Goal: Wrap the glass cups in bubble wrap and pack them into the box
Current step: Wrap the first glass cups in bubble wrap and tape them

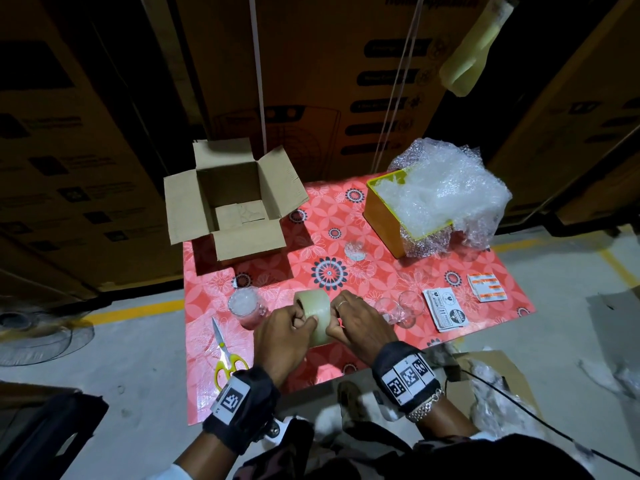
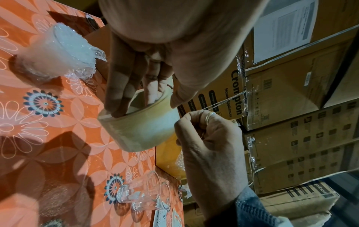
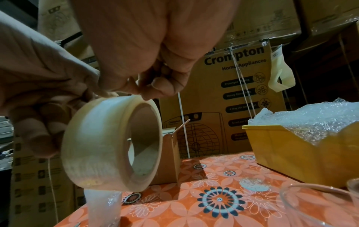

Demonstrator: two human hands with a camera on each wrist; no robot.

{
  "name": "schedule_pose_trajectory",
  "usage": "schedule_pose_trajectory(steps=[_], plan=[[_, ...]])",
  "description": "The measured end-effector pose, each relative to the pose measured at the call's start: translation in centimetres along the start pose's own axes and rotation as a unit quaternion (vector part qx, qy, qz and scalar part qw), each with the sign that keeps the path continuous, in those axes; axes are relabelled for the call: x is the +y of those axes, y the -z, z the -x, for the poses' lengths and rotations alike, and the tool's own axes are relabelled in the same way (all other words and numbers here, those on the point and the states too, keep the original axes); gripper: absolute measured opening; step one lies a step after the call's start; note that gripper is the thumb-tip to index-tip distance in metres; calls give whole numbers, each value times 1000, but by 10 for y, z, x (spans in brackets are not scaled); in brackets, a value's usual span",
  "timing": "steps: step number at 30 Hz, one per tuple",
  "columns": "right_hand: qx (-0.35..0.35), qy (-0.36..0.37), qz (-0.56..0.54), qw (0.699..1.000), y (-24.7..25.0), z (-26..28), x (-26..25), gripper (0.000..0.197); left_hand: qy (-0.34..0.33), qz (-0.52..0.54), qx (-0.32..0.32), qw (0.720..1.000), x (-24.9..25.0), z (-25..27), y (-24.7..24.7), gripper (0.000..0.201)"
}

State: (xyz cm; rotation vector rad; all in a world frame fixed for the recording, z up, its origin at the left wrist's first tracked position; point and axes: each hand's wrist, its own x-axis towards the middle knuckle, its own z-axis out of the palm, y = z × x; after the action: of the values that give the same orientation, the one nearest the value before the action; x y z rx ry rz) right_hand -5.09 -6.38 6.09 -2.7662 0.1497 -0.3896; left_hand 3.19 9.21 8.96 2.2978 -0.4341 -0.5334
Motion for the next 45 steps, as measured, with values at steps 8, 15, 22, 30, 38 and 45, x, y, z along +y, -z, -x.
schedule_pose_trajectory(steps=[8, 15, 22, 30, 38, 45], plan=[[0, -32, -141, 990, -5, 10, -3, 8, 32, 2, -13, 999, -4, 2, -3, 33], [32, -256, -462, 849, -11, 19, -17, 33, 60, 199, -54, 977, -13, -6, 5, 28], [17, -257, -467, 846, -17, 15, -16, 13, -4, 85, 17, 996, -20, -9, 11, 22], [-24, -236, -422, 875, -17, 11, -17, 19, -221, 71, 50, 971, -26, -22, 13, 19], [-43, -247, -395, 884, -19, 8, -16, 35, -243, 26, 74, 967, -29, -32, 9, 5], [-41, -239, -432, 869, -11, 10, -19, 33, -327, -44, 54, 942, -31, -35, 2, 9]])
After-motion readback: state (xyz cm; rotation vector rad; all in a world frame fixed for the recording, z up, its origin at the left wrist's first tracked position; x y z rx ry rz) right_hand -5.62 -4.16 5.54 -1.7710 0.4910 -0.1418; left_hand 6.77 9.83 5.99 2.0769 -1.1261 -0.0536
